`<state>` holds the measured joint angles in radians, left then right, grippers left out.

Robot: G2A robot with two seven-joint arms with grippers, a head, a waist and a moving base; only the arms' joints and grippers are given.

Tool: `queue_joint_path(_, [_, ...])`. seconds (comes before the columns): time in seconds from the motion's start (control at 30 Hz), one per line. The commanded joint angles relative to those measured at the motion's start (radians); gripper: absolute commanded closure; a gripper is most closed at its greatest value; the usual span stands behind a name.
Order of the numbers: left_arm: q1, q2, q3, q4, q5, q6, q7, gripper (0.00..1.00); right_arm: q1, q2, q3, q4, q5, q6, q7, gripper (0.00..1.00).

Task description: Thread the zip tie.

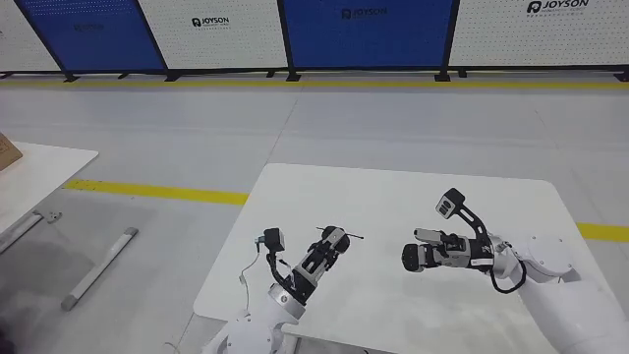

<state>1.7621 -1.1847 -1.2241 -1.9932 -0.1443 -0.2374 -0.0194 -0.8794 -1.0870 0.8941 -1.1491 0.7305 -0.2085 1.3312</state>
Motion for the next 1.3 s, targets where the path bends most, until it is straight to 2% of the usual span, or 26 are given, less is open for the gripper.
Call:
queue_joint_path(0.0, [0.034, 0.005, -0.030, -0.040, -0.066, -0.032, -0.046, 1.00, 0.000, 0.000, 0.000, 0.000, 0.000, 0.000, 0.000, 0.00])
queue_joint_path(0.07, [0.066, 0.011, -0.063, -0.069, -0.134, -0.067, -0.108, 1.00, 0.000, 0.000, 0.000, 0.000, 0.000, 0.000, 0.000, 0.00])
queue_joint_path(0.17, [0.095, 0.021, -0.112, -0.084, -0.216, -0.072, -0.213, 1.00, 0.000, 0.000, 0.000, 0.000, 0.000, 0.000, 0.000, 0.00])
queue_joint_path(0.2, [0.102, 0.023, -0.126, -0.085, -0.227, -0.069, -0.229, 1.00, 0.000, 0.000, 0.000, 0.000, 0.000, 0.000, 0.000, 0.00])
queue_joint_path(0.23, [0.107, 0.024, -0.139, -0.085, -0.224, -0.063, -0.231, 1.00, 0.000, 0.000, 0.000, 0.000, 0.000, 0.000, 0.000, 0.00])
queue_joint_path(0.5, [0.107, 0.024, -0.139, -0.085, -0.224, -0.063, -0.231, 1.00, 0.000, 0.000, 0.000, 0.000, 0.000, 0.000, 0.000, 0.00])
queue_joint_path(0.57, [0.096, 0.023, -0.129, -0.090, -0.249, -0.067, -0.236, 1.00, 0.000, 0.000, 0.000, 0.000, 0.000, 0.000, 0.000, 0.00])
queue_joint_path(0.63, [0.095, 0.022, -0.131, -0.100, -0.301, -0.099, -0.252, 1.00, 0.000, 0.000, 0.000, 0.000, 0.000, 0.000, 0.000, 0.00])
queue_joint_path(0.73, [0.101, 0.020, -0.159, -0.124, -0.344, -0.103, -0.260, 1.00, 0.000, 0.000, 0.000, 0.000, 0.000, 0.000, 0.000, 0.00])
queue_joint_path(1.07, [0.110, 0.018, -0.166, -0.122, -0.351, -0.103, -0.277, 1.00, 0.000, 0.000, 0.000, 0.000, 0.000, 0.000, 0.000, 0.00])
queue_joint_path(1.27, [0.066, 0.016, -0.124, -0.074, -0.266, -0.033, -0.261, 1.00, 0.000, 0.000, 0.000, 0.000, 0.000, 0.000, 0.000, 0.00])
